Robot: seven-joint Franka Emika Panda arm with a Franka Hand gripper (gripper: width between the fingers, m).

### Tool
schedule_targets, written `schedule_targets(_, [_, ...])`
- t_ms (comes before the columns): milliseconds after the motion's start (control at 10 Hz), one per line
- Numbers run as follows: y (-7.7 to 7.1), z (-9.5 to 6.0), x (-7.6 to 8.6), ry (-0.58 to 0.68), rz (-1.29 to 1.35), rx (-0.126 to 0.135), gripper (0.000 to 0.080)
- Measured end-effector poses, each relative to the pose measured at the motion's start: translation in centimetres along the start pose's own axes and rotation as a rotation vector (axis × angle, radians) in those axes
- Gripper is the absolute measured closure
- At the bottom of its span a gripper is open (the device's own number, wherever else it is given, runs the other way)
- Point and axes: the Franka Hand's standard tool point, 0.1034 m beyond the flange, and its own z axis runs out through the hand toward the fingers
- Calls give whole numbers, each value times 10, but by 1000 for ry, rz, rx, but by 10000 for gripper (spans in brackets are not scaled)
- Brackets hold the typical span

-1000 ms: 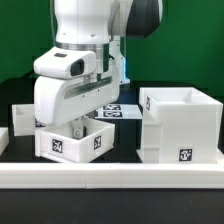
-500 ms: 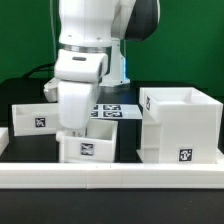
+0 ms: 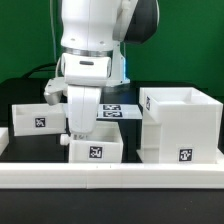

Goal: Assemble drawer

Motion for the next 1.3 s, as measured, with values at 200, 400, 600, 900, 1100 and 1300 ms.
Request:
schedule_targets(200, [9, -4, 8, 5, 6, -29, 758])
schedule_targets(400, [11, -4, 8, 6, 18, -69, 758])
schedule_targets(600, [10, -3, 8, 6, 18, -68, 758])
schedule_targets(900, [18, -6, 24, 10, 7, -64, 758])
schedule_targets(1100, [21, -2, 32, 17, 5, -59, 758])
schedule_targets(1300, [23, -1, 39, 22, 6, -56, 758])
